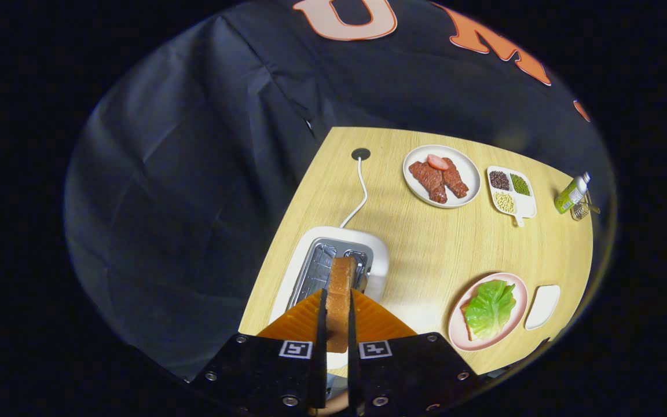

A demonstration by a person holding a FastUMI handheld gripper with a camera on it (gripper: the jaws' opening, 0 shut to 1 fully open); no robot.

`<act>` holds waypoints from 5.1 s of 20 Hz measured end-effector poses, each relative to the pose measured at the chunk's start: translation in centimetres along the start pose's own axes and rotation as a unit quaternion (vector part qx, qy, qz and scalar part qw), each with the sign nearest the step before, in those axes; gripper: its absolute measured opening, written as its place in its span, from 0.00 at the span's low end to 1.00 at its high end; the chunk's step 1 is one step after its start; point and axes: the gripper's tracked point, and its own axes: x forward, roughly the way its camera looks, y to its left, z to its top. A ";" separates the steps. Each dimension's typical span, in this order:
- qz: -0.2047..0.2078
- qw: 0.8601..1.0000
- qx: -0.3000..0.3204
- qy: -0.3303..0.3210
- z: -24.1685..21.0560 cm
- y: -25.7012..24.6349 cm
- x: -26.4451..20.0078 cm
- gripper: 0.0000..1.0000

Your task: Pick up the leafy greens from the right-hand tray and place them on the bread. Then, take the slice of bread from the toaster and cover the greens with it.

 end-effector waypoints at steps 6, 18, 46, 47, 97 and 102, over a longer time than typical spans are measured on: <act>0.050 0.997 0.011 -0.058 0.6 -1.6 -5.3 0.15; 0.089 0.990 0.039 -0.102 -3.5 -11.1 -8.6 0.15; 0.115 0.991 0.072 0.005 -11.9 -28.1 3.3 0.15; 0.106 0.992 0.062 0.010 -12.5 -28.7 3.6 0.15; -0.163 0.808 -0.035 -0.566 -14.8 -32.5 -30.3 0.97; -0.178 0.793 -0.041 -0.582 -15.6 -33.0 -31.6 0.97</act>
